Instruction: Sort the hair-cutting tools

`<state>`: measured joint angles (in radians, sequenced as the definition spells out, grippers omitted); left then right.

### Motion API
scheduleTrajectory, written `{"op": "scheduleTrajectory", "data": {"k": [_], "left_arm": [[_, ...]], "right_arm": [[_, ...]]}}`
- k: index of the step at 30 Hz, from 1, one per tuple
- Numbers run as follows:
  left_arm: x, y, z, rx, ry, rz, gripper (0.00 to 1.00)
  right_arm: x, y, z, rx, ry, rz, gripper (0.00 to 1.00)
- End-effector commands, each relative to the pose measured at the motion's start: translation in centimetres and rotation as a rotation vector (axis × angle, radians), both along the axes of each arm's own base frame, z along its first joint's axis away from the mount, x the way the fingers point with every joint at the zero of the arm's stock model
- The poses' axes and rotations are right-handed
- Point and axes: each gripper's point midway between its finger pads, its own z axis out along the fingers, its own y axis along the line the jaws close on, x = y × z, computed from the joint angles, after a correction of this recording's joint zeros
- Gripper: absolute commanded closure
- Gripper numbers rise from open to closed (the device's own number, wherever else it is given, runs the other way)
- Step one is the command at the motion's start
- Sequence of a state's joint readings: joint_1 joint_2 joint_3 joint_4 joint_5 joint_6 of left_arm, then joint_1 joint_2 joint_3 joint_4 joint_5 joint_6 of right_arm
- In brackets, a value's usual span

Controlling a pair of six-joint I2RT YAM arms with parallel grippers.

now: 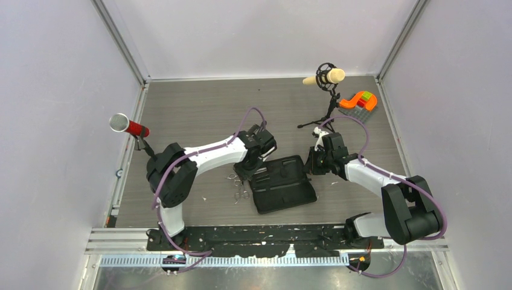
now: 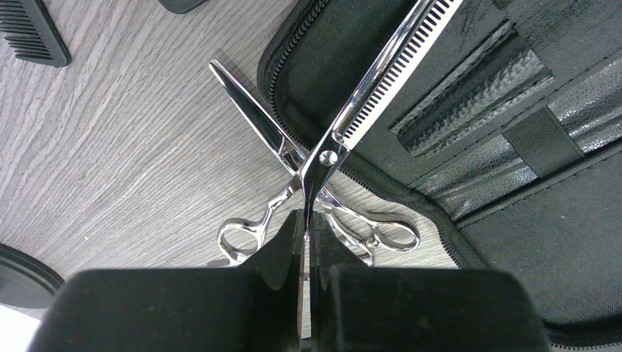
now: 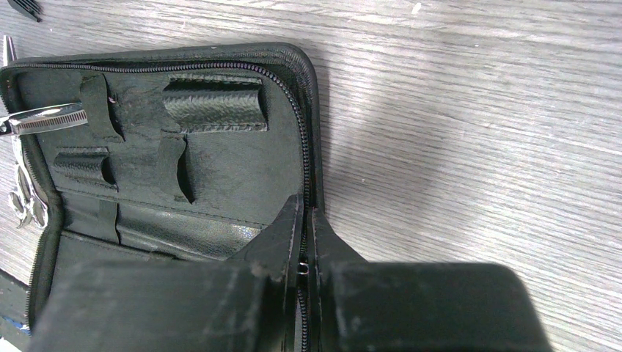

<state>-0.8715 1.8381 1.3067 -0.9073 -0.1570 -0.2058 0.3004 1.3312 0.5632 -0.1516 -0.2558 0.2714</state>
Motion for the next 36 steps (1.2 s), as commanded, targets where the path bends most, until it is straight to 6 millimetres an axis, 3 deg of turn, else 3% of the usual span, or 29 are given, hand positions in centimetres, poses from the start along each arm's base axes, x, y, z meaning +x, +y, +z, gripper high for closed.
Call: {"op": "scheduleTrajectory", "data": {"k": [1, 21, 36], "left_arm": [[0.4, -0.6, 0.8, -0.013, -0.016, -0.003, 1.0], [1.6, -4.5, 0.4, -0.088, -0.056, -0.077, 1.0], [2.8, -5.6, 0.4, -0.088, -0.116, -0.107, 1.0]], "right_arm": [[1.4, 0.6, 1.6, 0.016, -0.063, 0.017, 0.93], [1.3, 1.1, 1.8, 0.037, -0.068, 0.033, 0.95], [1.2, 1.3, 1.8, 0.051, -0.068, 0.046, 0.95]]}}
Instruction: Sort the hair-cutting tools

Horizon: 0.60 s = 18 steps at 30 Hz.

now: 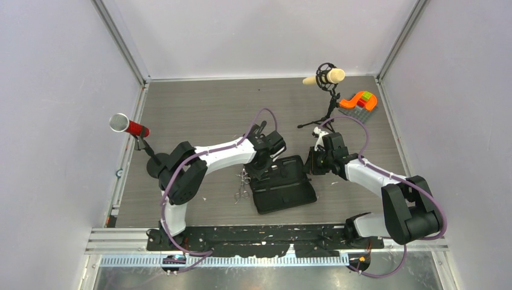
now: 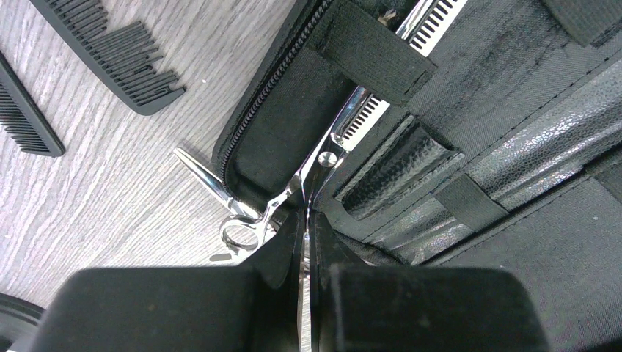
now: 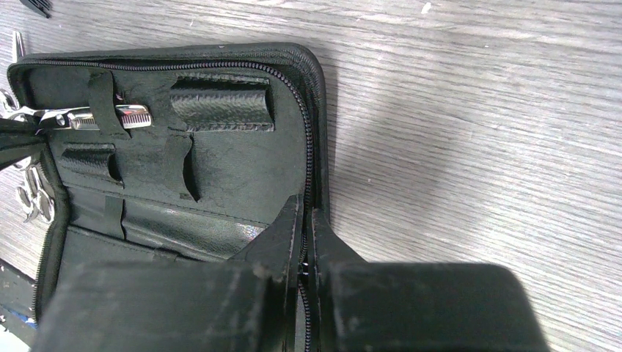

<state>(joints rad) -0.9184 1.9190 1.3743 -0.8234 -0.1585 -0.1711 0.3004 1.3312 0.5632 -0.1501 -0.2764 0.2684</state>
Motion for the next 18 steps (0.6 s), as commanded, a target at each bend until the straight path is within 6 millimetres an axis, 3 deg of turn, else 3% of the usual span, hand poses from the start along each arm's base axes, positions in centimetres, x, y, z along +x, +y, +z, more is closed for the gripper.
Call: {"op": "scheduleTrajectory", "data": {"k": [1, 18], "left_arm": [[1.7, -1.8, 1.3, -0.045, -0.071, -0.029, 1.0], [1.9, -4.6, 1.3, -0.085, -0.104, -0.063, 1.0]], "right_arm": [[1.3, 1.1, 1.7, 0.038, -0.069, 0.032, 0.95], [1.2, 1.8, 1.9, 0.049, -0.074, 0.063, 0.95]]}}
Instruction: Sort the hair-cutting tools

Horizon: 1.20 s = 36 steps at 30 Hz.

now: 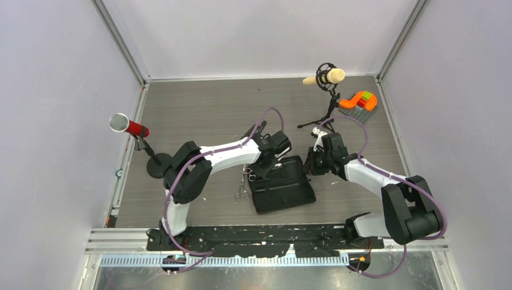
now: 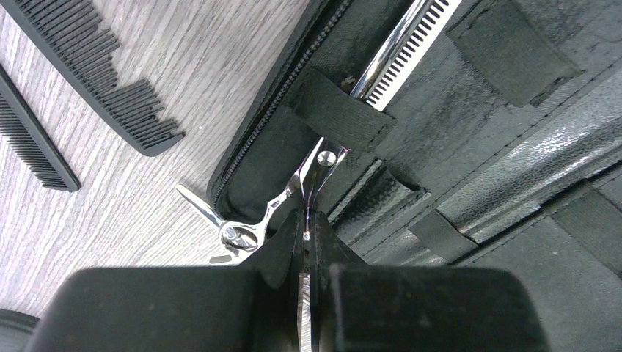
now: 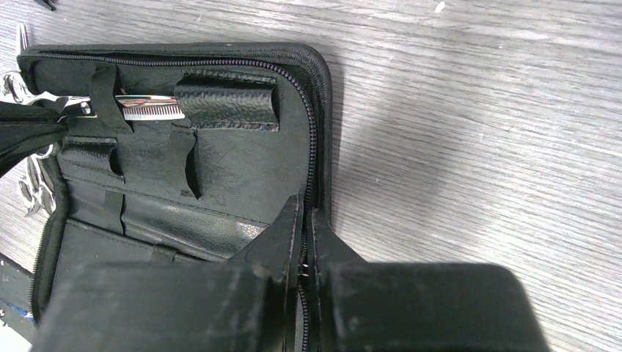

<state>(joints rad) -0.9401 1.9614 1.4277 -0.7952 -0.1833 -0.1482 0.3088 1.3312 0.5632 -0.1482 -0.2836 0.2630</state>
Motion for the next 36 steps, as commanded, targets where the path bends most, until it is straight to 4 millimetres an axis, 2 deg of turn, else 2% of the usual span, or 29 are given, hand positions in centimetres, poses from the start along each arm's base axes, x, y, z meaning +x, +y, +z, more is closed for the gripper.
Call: {"op": "scheduleTrajectory", "data": {"k": [1, 9, 19, 25, 36], "left_arm": [[0.9, -2.8, 1.3, -0.075, -0.064, -0.028, 1.0], [1.1, -4.0, 1.6, -0.088, -0.081, -0.056, 1.0], [2.8, -3.4, 2.0, -0.041, -0.161, -0.023, 1.0], [2.6, -4.7, 1.7, -0.076, -0.132, -0.053, 1.0], [1.5, -7.8, 2.9, -0.174, -0.102, -0.134, 1.0]], "right_arm": [[1.3, 1.5, 1.8, 0.047, -0.07, 0.047, 0.95], [1.1, 1.7, 2.0, 0.048, -0.072, 0.056, 0.95], [0.9, 2.1, 1.9, 0.045, -0.071, 0.073, 0.95], [0.8, 2.4, 2.0, 0.049, -0.073, 0.084, 0.95], [0.9, 2.8, 2.3, 0.058, -0.087, 0.101, 0.95]]}}
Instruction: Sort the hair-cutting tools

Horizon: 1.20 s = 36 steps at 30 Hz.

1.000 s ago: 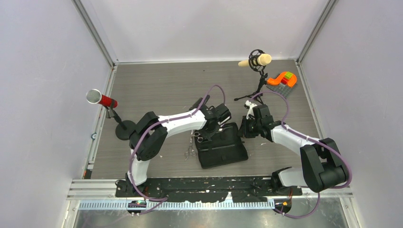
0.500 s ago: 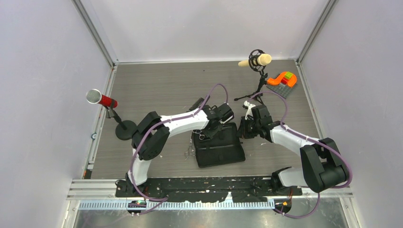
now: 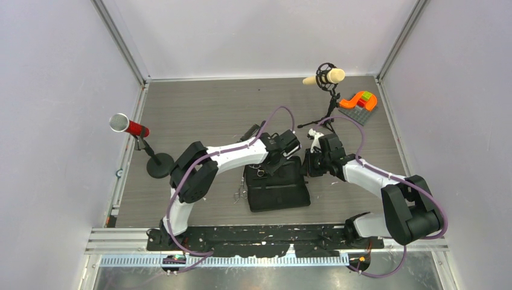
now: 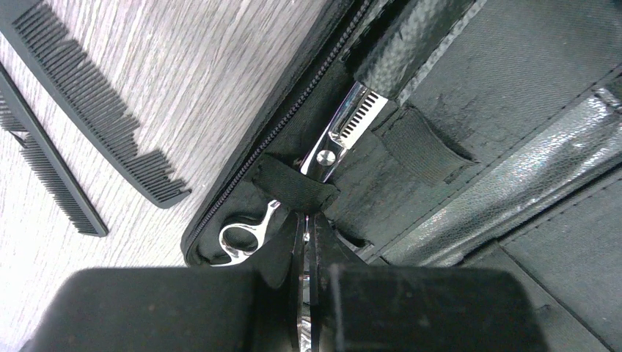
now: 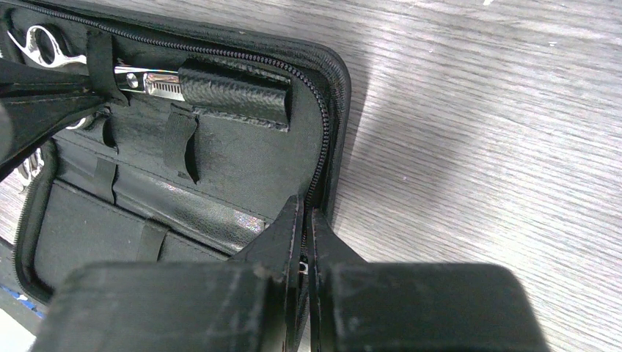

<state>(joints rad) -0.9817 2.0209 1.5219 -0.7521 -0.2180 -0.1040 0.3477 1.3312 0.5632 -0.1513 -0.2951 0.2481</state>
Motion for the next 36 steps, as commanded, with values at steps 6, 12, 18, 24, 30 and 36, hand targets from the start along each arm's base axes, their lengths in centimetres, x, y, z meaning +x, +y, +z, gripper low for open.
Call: {"op": "scheduleTrajectory", "data": {"k": [6, 12, 18, 24, 30, 36], "left_arm": [[0.6, -4.3, 2.6, -0.121, -0.053, -0.049, 0.98], [0.5, -3.7, 1.9, -0.091, -0.049, -0.048, 0.9], [0.6, -3.1, 3.1, -0.097, -0.078, -0.027, 0.52], [-0.4, -1.1, 5.6, -0.14, -0.1, 0.044, 0.4], [-1.8, 3.6, 6.6, -0.188, -0.083, 0.213, 0.35], [-3.6, 8.3, 4.4, -0.175, -0.024, 0.339, 0.34]], "right_arm": [[1.6, 1.7, 2.4, 0.061, -0.086, 0.045, 0.95], [1.5, 1.8, 2.3, 0.061, -0.084, 0.048, 0.95], [1.7, 1.6, 2.4, 0.052, -0.092, 0.037, 0.94], [1.8, 0.8, 2.3, 0.018, -0.095, 0.007, 0.93], [2.2, 0.0, 2.8, -0.015, -0.111, -0.035, 0.89], [2.9, -1.9, 3.8, -0.099, -0.153, -0.109, 0.9]]}}
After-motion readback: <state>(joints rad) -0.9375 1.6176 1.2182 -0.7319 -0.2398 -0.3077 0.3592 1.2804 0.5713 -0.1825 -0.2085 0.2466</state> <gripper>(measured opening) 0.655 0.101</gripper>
